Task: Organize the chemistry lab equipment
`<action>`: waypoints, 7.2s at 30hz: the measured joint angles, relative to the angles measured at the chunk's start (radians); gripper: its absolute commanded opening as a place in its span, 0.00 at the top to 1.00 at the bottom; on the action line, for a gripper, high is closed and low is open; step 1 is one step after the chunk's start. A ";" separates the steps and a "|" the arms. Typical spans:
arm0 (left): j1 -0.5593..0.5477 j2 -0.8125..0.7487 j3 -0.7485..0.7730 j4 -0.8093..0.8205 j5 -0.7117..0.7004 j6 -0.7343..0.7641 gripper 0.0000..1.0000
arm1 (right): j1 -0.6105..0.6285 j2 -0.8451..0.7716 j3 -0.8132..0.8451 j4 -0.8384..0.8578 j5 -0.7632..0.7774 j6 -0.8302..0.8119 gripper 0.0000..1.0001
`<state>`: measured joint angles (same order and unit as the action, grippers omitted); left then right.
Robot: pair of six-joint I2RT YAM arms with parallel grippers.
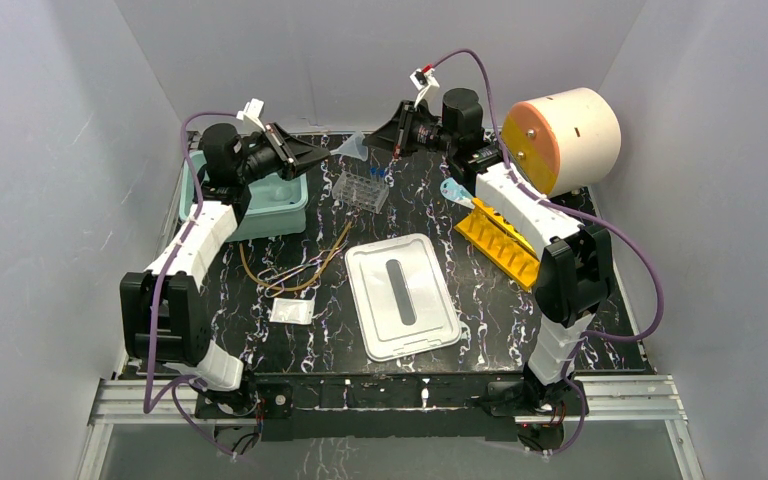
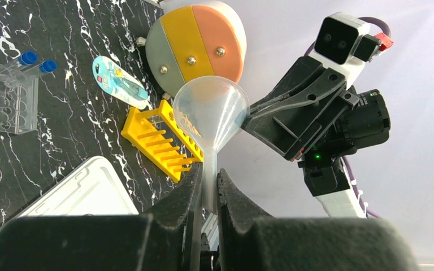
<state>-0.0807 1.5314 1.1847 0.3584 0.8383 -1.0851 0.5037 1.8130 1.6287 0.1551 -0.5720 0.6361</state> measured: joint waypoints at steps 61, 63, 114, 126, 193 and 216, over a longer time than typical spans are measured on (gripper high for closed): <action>0.262 0.577 0.769 -1.049 -1.055 0.795 0.63 | -0.006 -0.026 -0.014 -0.279 0.091 -0.182 0.29; 0.262 0.577 0.779 -1.049 -1.063 0.795 0.62 | -0.006 -0.012 0.005 -0.299 0.089 -0.185 0.29; 0.246 -0.193 0.275 -0.937 -0.585 0.673 0.42 | 0.400 0.410 0.159 -0.633 0.486 0.151 0.49; 0.072 -0.330 0.148 -0.986 -0.745 0.683 0.38 | 0.440 0.549 0.376 -0.821 0.601 0.350 0.49; -0.129 -0.344 -0.283 -0.311 -0.119 0.689 0.12 | 0.352 -0.202 0.154 -0.678 0.766 -0.144 1.00; -0.237 -0.241 -0.299 0.192 -0.017 0.576 0.34 | 0.238 -0.174 0.216 -0.603 0.370 -0.115 1.00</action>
<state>-0.3176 1.2907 0.8860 0.5499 0.8211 -0.5095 0.7414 1.6390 1.8442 -0.4477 -0.2024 0.5213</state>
